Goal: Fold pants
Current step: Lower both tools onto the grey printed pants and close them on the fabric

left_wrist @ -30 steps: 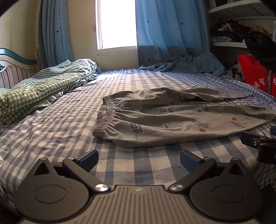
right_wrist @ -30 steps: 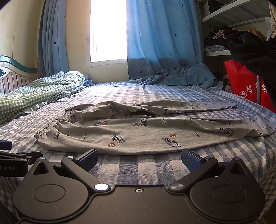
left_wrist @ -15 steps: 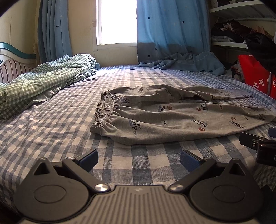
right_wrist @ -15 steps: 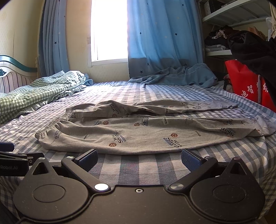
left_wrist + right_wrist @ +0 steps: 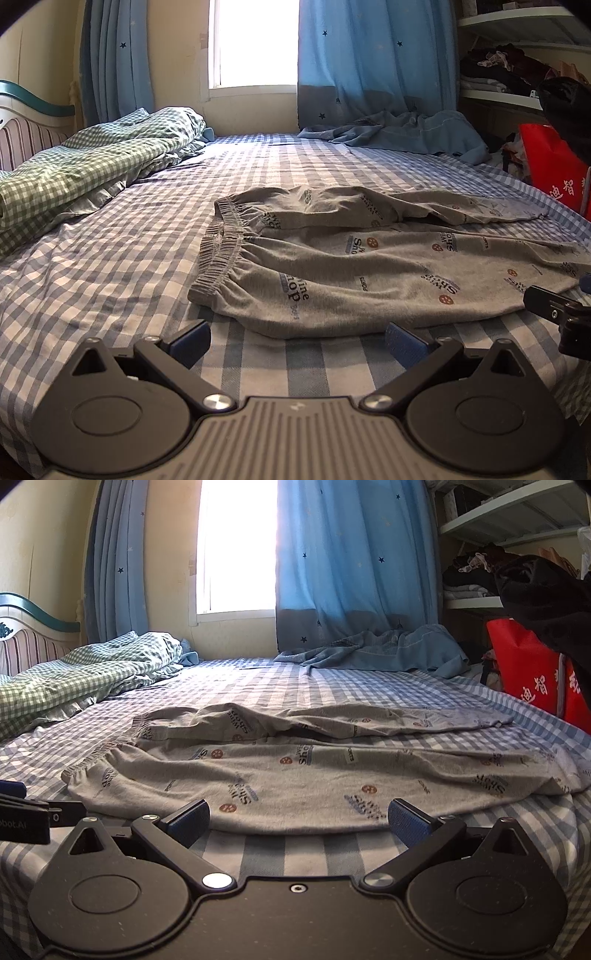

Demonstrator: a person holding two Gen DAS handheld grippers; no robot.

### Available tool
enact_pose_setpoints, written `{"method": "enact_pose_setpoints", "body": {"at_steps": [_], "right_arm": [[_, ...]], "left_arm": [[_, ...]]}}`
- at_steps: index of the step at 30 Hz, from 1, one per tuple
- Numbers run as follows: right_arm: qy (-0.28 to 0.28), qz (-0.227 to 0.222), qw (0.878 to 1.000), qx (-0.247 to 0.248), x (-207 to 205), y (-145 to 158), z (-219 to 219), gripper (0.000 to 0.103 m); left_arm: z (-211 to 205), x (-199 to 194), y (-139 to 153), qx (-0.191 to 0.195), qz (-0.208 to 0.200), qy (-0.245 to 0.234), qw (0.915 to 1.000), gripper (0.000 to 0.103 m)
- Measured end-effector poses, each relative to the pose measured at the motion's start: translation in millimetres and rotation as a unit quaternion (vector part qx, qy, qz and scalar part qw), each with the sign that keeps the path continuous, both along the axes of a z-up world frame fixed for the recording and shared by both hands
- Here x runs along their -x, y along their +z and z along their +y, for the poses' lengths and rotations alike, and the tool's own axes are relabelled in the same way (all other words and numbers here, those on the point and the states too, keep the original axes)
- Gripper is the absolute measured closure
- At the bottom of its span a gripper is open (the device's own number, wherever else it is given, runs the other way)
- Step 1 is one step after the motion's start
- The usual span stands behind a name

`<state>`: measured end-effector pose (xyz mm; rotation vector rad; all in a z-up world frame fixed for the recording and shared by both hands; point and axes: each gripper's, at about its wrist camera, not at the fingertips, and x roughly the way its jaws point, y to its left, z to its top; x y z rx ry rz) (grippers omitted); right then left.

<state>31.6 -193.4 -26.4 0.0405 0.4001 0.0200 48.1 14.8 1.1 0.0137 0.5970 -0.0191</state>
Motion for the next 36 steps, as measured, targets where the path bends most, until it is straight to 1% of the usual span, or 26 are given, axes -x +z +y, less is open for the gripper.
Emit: {"method": "enact_pose_setpoints", "body": {"at_steps": [2,6,8,10,14,16,18,20,21,23,24,26,28,31,32,34,36], "right_arm": [[0.009,-0.005,1.000,0.006,-11.4,4.3,-4.4,0.001],[0.048,-0.013,0.999,0.016,-49.7,17.7,-17.1,0.001],[0.078,-0.007,0.997,0.013,-75.3,25.2,-26.5,0.001],[0.115,0.005,0.993,0.000,-101.0,32.3,-37.0,0.000],[0.178,0.023,0.984,-0.012,-157.2,49.2,-61.9,0.001],[0.202,0.027,0.979,0.003,-189.8,56.1,-75.0,0.000],[0.229,0.032,0.972,0.034,-224.0,58.2,-84.8,0.000],[0.249,0.059,0.964,0.068,-265.7,57.0,-92.1,0.000],[0.256,0.075,0.961,0.075,-285.8,55.3,-96.2,0.000],[0.260,0.091,0.959,0.073,-323.5,49.8,-106.5,0.000],[0.253,0.100,0.960,0.066,-342.5,47.7,-110.5,0.000],[0.244,0.127,0.961,0.037,-378.2,40.8,-120.1,0.000],[0.251,0.141,0.958,0.017,-407.2,35.3,-124.0,0.001],[0.268,0.153,0.951,0.027,-442.1,25.8,-114.3,0.001],[0.278,0.162,0.946,0.030,-452.5,21.4,-109.3,0.002],[0.299,0.179,0.937,0.030,-469.2,12.8,-99.5,0.013],[0.319,0.190,0.928,0.042,-479.3,3.8,-87.6,0.019]], "left_arm": [[4.5,-14.6,5.1,-0.001,-0.002,0.000,1.0000,0.000],[16.2,-51.9,20.1,-0.007,-0.015,0.002,0.9999,0.000],[24.1,-74.0,28.9,-0.008,-0.021,0.001,0.9997,0.000],[33.1,-99.1,38.1,-0.015,-0.028,-0.001,0.9995,0.000],[51.5,-162.3,51.6,-0.045,-0.038,-0.001,0.9983,0.000],[57.2,-197.0,51.4,-0.073,-0.035,-0.009,0.9967,0.000],[59.8,-234.4,46.7,-0.103,-0.021,-0.018,0.9943,0.000],[61.3,-266.6,40.5,-0.115,-0.006,-0.032,0.9929,0.000],[63.0,-282.2,36.2,-0.114,0.002,-0.041,0.9927,0.000],[64.3,-309.0,29.2,-0.105,0.022,-0.062,0.9923,0.000],[66.6,-323.2,25.0,-0.098,0.034,-0.074,0.9918,0.000],[67.2,-344.4,16.4,-0.094,0.052,-0.096,0.9896,0.000],[66.1,-360.8,7.4,-0.099,0.065,-0.108,0.9870,0.000],[66.2,-382.0,-3.8,-0.107,0.082,-0.117,0.9839,0.000],[67.5,-388.2,-7.5,-0.106,0.090,-0.123,0.9827,0.002],[71.9,-399.1,-14.5,-0.104,0.108,-0.131,0.9801,0.008],[74.3,-404.8,-20.6,-0.105,0.124,-0.140,0.9767,0.012]]}}
